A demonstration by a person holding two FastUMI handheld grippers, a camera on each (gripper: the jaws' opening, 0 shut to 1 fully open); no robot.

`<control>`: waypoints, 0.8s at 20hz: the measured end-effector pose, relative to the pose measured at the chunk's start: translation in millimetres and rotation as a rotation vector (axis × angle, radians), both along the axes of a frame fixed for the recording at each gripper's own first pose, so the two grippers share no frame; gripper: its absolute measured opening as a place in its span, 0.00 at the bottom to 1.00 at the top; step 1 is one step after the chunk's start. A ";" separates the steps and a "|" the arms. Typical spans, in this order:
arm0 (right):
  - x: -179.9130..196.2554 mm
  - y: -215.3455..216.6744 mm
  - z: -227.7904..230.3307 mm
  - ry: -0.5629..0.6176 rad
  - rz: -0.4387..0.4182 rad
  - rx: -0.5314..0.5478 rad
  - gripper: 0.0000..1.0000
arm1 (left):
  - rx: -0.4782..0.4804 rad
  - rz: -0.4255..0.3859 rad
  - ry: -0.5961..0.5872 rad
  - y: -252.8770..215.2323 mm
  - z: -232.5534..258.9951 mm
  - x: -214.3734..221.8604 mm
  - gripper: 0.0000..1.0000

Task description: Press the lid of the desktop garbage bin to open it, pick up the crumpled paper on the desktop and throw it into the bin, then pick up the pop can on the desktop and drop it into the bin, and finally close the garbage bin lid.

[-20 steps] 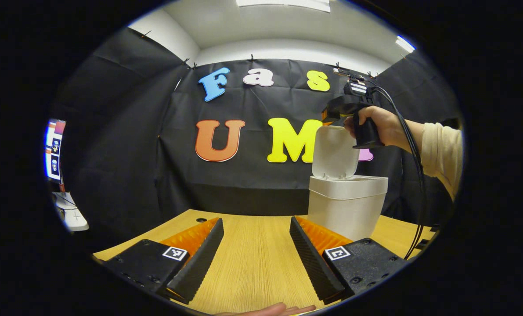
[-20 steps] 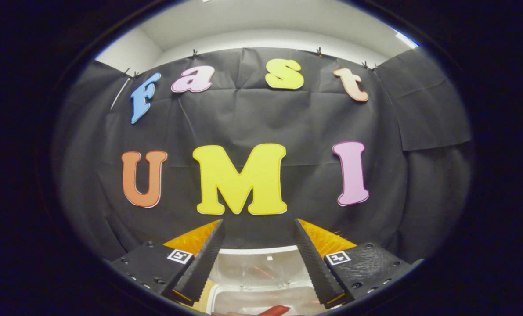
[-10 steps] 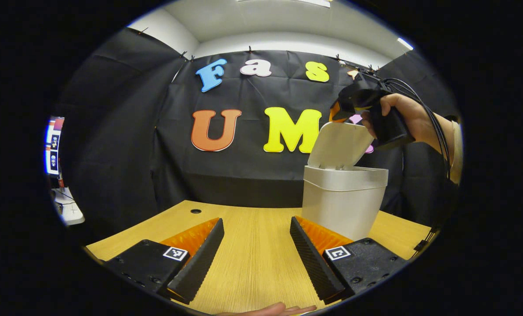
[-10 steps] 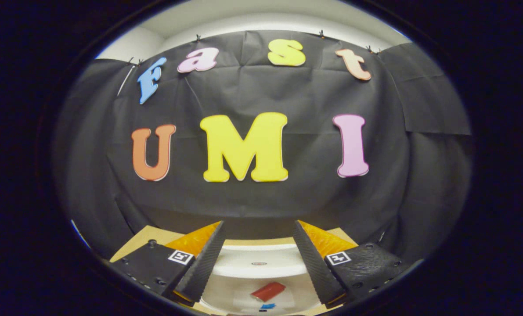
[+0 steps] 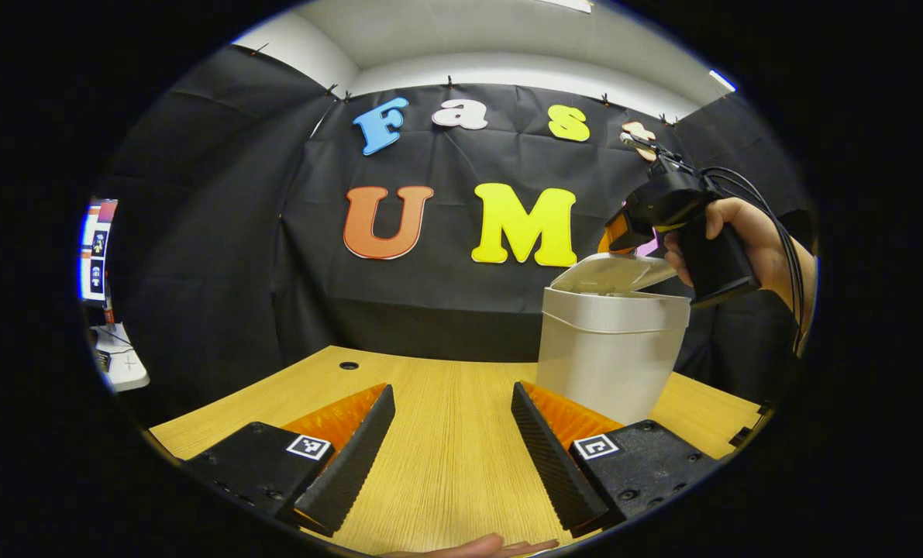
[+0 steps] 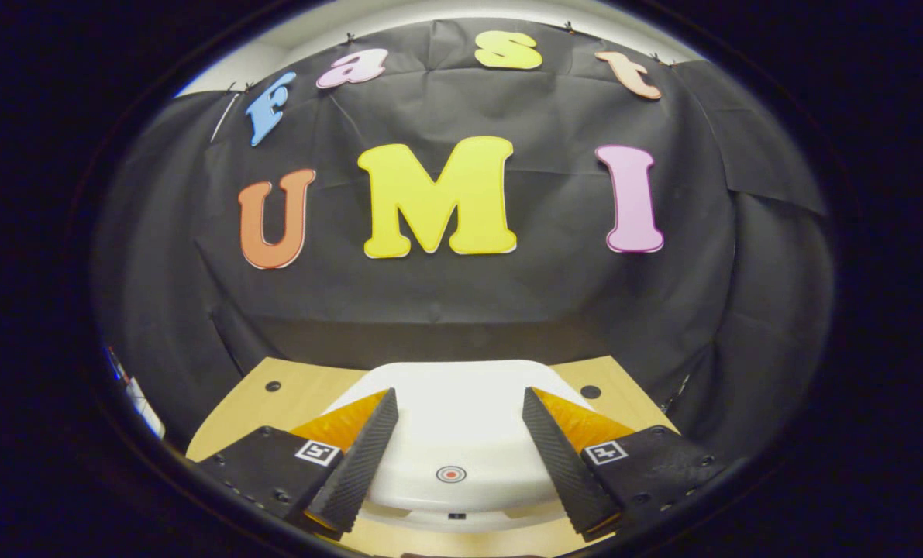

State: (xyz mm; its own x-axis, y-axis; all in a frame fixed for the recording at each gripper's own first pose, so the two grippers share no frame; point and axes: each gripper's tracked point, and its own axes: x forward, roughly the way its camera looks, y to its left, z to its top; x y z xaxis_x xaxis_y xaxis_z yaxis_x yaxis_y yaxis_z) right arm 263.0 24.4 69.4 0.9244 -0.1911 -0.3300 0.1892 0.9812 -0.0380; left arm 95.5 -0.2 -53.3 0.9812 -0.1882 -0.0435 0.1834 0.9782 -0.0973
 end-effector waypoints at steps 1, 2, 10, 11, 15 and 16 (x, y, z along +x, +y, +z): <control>0.1 -0.3 -8.9 0.026 0.007 -0.004 0.98 | 0.010 0.001 -0.004 -0.1 1.5 -1.4 0.98; -2.0 -1.2 -14.8 0.046 0.011 -0.007 0.98 | 0.011 -0.004 -0.013 -1.2 3.7 -2.8 0.98; -35.4 2.2 -22.3 0.054 0.007 -0.021 0.99 | 0.005 -0.062 -0.052 -12.4 13.9 -12.3 0.97; -38.6 3.6 -21.7 0.052 0.017 -0.023 0.99 | 0.004 -0.053 -0.056 -9.5 15.4 -14.0 0.97; -51.0 4.0 -23.2 0.015 0.052 -0.012 1.00 | 0.002 -0.062 -0.049 -14.7 13.8 -13.7 0.97; -54.7 4.5 -23.4 -0.008 0.057 -0.018 1.00 | 0.001 -0.065 -0.042 -15.7 11.9 -13.1 0.97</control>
